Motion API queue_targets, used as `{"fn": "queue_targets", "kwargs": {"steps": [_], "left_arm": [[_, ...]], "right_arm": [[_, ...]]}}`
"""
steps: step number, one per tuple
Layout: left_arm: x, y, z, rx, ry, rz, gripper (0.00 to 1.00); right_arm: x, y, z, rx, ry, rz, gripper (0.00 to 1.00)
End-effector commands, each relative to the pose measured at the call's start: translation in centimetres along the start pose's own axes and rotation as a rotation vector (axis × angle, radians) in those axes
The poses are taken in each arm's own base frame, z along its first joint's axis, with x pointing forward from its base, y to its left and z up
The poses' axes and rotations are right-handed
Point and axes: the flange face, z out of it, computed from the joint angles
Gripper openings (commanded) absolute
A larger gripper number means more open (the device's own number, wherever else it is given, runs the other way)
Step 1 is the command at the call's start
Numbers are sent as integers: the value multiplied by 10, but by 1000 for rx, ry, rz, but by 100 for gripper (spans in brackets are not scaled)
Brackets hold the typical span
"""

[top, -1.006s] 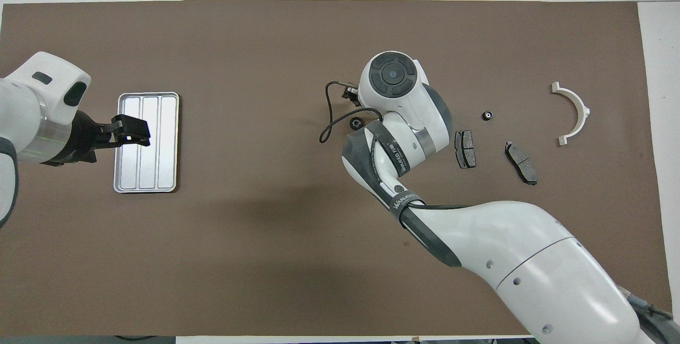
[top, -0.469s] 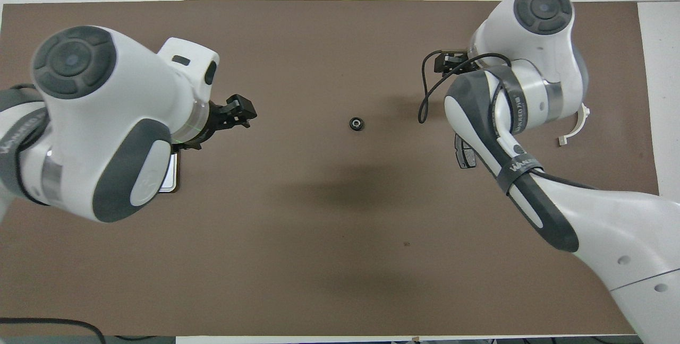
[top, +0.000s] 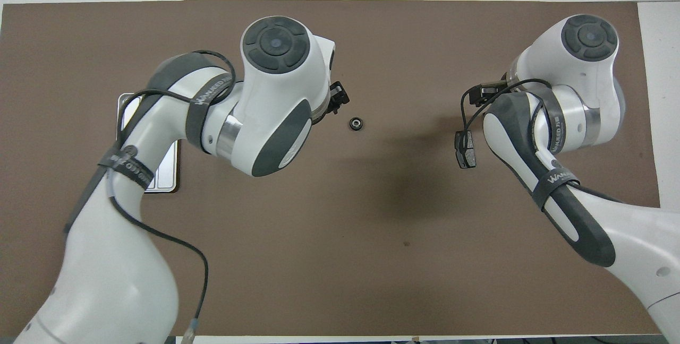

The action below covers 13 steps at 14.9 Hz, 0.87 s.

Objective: Pick bearing gear from pile to tray
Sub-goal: 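Reach the left gripper to the bearing while the right gripper draws back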

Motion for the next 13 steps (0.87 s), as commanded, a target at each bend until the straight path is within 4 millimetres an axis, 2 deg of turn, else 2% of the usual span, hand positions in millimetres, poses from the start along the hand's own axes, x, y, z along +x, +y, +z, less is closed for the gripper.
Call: {"fn": "queue_targets", "kwargs": {"steps": [1, 2, 4, 6, 7, 9, 11, 13], "left_arm": [[18, 28, 24, -17, 36, -31, 100], [14, 34, 26, -37, 43, -28, 100], [12, 42, 49, -40, 44, -63, 100], [4, 51, 95, 16, 33, -63, 100], [1, 54, 90, 4, 42, -64, 100], [-2, 61, 101, -16, 55, -93, 100], [-25, 72, 104, -13, 57, -87, 100], [-25, 75, 107, -44, 68, -89, 100]], "right_arm": [[-27, -9, 5, 6, 23, -11, 100], [-30, -11, 8, 6, 17, -9, 100], [-35, -5, 14, 9, 33, -14, 100], [-39, -1, 18, 11, 41, -21, 100], [-39, 4, 19, 11, 44, -16, 100], [-38, 12, 21, 11, 43, -23, 100], [-35, 18, 24, 14, 66, -20, 100], [-34, 20, 28, 16, 77, -22, 100]]}}
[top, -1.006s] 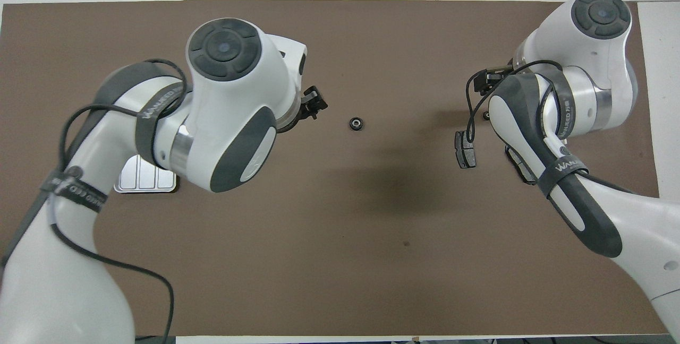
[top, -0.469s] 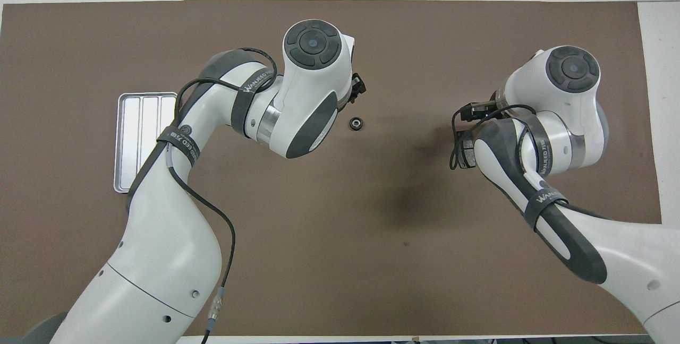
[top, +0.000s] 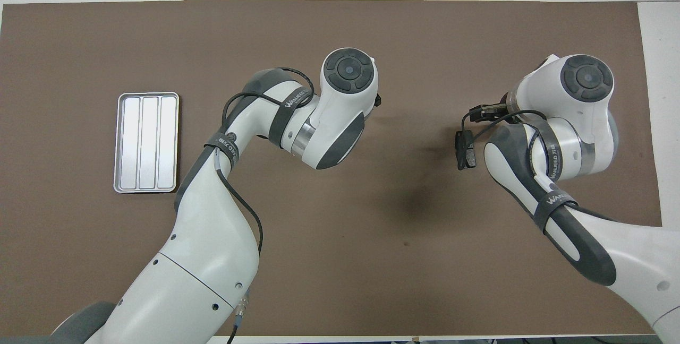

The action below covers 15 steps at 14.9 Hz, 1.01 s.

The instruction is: Pick bearing gear from pile to tray

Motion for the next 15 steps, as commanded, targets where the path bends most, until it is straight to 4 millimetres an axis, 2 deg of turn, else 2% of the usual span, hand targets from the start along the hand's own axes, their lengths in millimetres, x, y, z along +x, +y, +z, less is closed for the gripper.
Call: {"fn": "queue_targets", "kwargs": {"steps": [1, 3, 7, 11, 13, 15], "left_arm": [[-2, 7, 7, -31, 43, -13, 100], [-10, 9, 11, -26, 42, -7, 100], [6, 3, 16, -10, 55, -30, 100], [6, 1, 24, -18, 59, -30, 100], [4, 3, 35, -9, 54, -29, 100], [3, 3, 38, -2, 53, -29, 100]], "right_arm": [[-4, 7, 4, 6, 28, -14, 100], [-1, 8, 7, 13, 50, -6, 100], [2, 10, 8, 61, 76, 43, 100], [3, 9, 9, 88, 77, 73, 100], [0, 14, 13, 88, 68, 72, 100], [-1, 17, 18, 94, 67, 73, 100]]}}
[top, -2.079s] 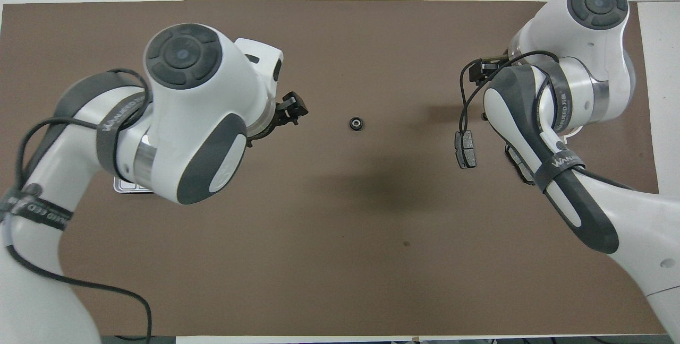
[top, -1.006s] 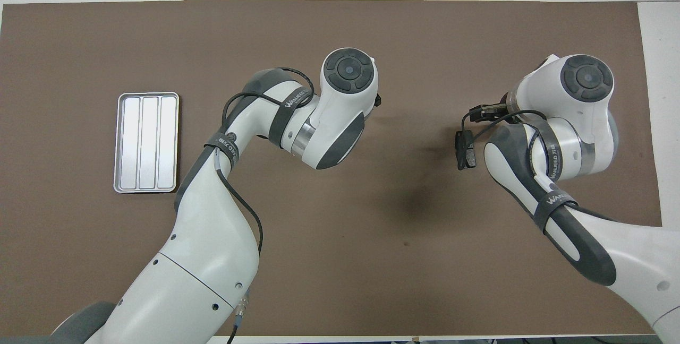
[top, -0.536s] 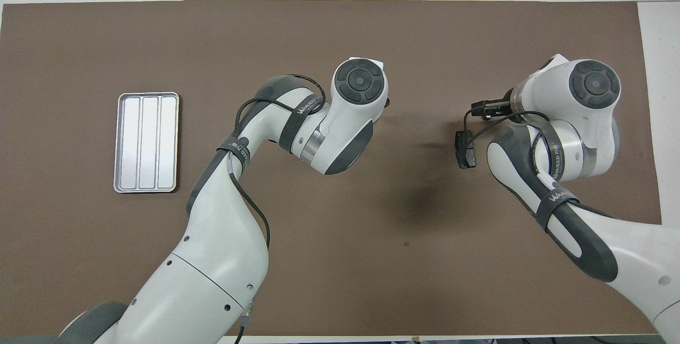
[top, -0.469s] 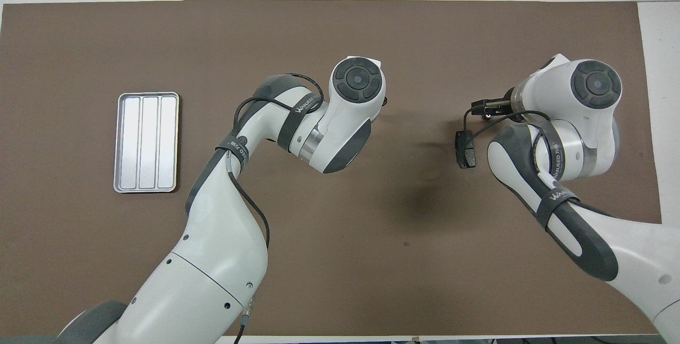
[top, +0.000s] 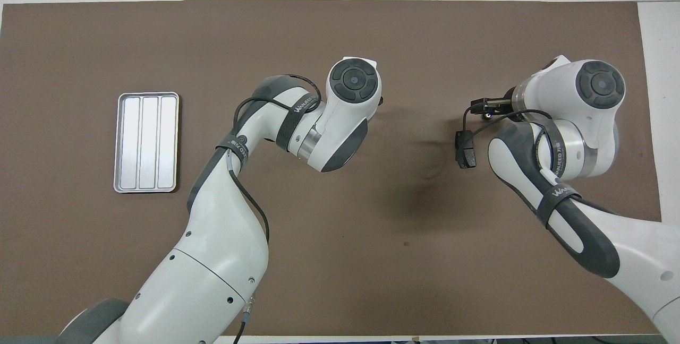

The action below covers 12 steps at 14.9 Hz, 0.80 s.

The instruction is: Pick bearing gear from pile to tray

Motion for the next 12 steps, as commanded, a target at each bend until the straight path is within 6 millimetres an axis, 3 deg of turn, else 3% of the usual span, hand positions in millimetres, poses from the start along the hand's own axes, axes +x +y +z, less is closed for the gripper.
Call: {"fn": "queue_targets", "kwargs": {"steps": [1, 4, 7, 12], "left_arm": [[-2, 1, 15, 15, 27, -8, 100], [-5, 1, 16, 26, 25, -4, 99], [-7, 1, 16, 26, 25, -1, 91], [-18, 4, 16, 34, 27, -3, 62]], "right_arm": [[-4, 7, 8, 24, 10, -9, 100], [-5, 5, 14, 24, 1, -12, 100], [-7, 0, 20, 25, -9, -20, 99], [-8, -1, 31, 25, -21, -19, 97]]}}
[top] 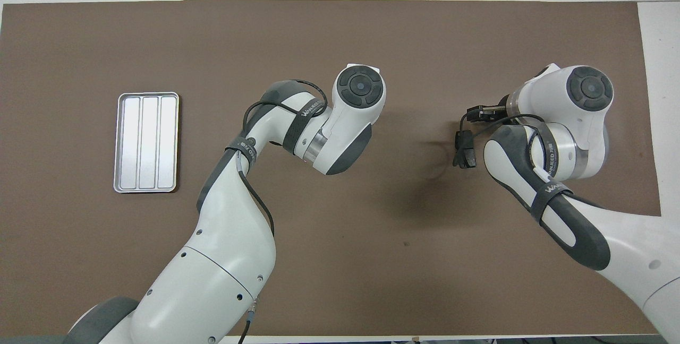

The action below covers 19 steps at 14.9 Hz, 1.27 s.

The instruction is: Pick bearing gear from pile to tray

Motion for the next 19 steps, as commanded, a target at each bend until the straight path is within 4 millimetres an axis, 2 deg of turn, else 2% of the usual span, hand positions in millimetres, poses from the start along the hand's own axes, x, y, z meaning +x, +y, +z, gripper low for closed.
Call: {"fn": "queue_targets", "kwargs": {"steps": [1, 2, 3, 5, 6, 7, 9, 10, 11, 12, 13, 15, 16, 18, 19], "left_arm": [[-8, 1, 4, 21, 27, -11, 56], [-8, 1, 4, 19, 28, -11, 48], [-8, 1, 4, 19, 28, -11, 38], [-8, 1, 3, 19, 28, -11, 18], [-7, 1, 3, 21, 29, -14, 7], [-3, -1, 3, 29, 29, -20, 0], [6, -11, 2, 81, 26, -41, 0], [9, -13, -15, 77, 25, -43, 0], [17, -18, -52, 44, 38, -47, 0], [35, -40, -75, 41, 37, -69, 0], [39, -57, -91, 41, 33, -51, 0], [43, -87, -107, 56, 18, 0, 0], [56, -108, -112, 62, 12, -3, 0], [72, -150, -128, 67, 0, 48, 0], [82, -172, -137, 65, -6, 67, 0]], "right_arm": [[0, -1, 4, 19, 21, -12, 95], [0, -1, 4, 19, 21, -12, 89], [-1, -1, 5, 19, 20, -12, 72], [0, -1, 4, 20, 21, -5, 19], [-1, -1, 4, 19, 20, 1, 0], [0, -2, 3, 20, 22, 6, 0], [2, -1, -2, 20, 27, 17, 0], [4, -1, -8, 20, 33, 18, 0], [5, 0, -13, 20, 38, 18, 0], [7, 1, -17, 19, 35, 19, 0], [11, 2, -26, 18, 40, 19, 0], [21, 4, -48, 18, 44, 26, 0], [26, 2, -58, 19, 47, 26, 0], [37, -7, -79, 24, 54, 61, 0], [41, -25, -90, 34, 55, 99, 0]]}}
